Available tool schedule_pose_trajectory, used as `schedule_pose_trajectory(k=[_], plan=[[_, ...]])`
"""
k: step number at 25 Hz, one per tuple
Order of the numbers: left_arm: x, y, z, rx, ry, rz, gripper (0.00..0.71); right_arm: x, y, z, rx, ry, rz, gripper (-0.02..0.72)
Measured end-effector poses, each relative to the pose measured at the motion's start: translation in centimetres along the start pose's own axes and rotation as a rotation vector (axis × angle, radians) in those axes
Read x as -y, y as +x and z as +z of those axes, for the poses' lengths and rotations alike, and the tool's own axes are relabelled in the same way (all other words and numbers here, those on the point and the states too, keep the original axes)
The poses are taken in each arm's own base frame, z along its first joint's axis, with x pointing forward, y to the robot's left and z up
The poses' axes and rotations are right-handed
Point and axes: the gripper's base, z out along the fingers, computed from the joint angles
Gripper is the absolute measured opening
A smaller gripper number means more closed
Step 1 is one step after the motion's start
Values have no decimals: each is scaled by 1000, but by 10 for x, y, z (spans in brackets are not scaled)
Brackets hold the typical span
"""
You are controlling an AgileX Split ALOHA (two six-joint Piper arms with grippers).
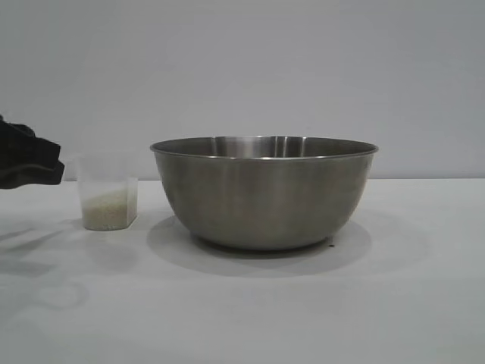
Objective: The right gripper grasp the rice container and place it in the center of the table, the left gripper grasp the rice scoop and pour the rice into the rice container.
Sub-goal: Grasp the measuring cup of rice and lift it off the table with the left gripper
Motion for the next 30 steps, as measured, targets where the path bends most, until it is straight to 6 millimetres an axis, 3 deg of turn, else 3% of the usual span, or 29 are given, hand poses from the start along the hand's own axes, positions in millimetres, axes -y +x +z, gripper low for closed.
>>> schedule_pose_trajectory(k=[12,30], plan=[[-3,6,20,-3,-26,-8,276,0,0,0,-1,4,-2,472],[-8,-2,44,51,-59,24,276,1,0,0,-1,6,-3,472]])
